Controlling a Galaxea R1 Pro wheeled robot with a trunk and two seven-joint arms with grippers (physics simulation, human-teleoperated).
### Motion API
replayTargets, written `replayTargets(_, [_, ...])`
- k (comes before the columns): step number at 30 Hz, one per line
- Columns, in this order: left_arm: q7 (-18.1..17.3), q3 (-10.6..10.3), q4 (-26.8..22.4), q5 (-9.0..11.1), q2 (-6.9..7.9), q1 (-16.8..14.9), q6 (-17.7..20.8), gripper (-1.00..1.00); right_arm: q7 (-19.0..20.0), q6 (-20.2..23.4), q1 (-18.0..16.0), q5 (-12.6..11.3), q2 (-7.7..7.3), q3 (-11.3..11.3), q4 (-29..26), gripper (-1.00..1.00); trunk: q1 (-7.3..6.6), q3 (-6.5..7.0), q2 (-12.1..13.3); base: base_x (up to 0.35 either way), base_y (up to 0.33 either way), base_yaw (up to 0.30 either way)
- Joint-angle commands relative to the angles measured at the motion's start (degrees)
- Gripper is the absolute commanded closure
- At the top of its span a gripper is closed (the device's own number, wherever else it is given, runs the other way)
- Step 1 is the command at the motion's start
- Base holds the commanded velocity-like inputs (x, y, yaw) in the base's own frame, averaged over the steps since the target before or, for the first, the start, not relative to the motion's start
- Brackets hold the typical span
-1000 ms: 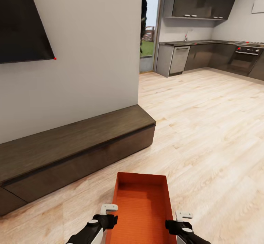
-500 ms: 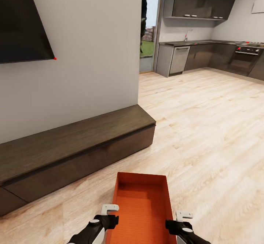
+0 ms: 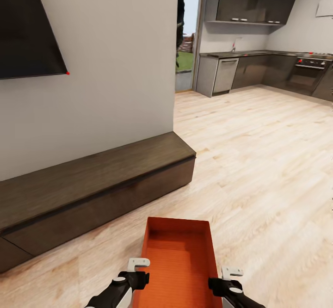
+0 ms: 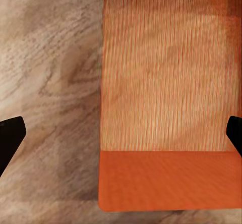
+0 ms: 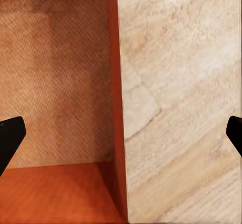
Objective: Move the two storage containers from the living room to the garage. In the garage, place one container on the floor and stack the other container on top of it (either order is fine).
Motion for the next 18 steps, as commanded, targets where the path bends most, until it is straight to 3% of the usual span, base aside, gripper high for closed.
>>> replayTargets(1, [0.2,0.0,-0.1,-0.2,0.02,0.0,0.3,-1.0,-1.0,-0.2,0.0,-0.6,0.09,0.4,0.0,-1.0,-0.01,-0.03,0.0,0.0,0.0,-0.162])
replayTargets(9, [0.2,-0.1,-0.1,-0.2,0.08,0.0,0.3,-1.0,-4.8,-0.2,0.0,-0.8,0.27,0.3,0.0,-1.0,-0.01,0.02,0.0,0.0,0.0,-0.221])
replayTargets(18, [0.1,-0.1,0.0,-0.1,0.19,0.0,0.3,-1.0,-4.6,-0.3,0.0,-0.4,-0.19,0.9,0.0,-1.0,-0.01,0.03,0.0,0.0,0.0,-0.043])
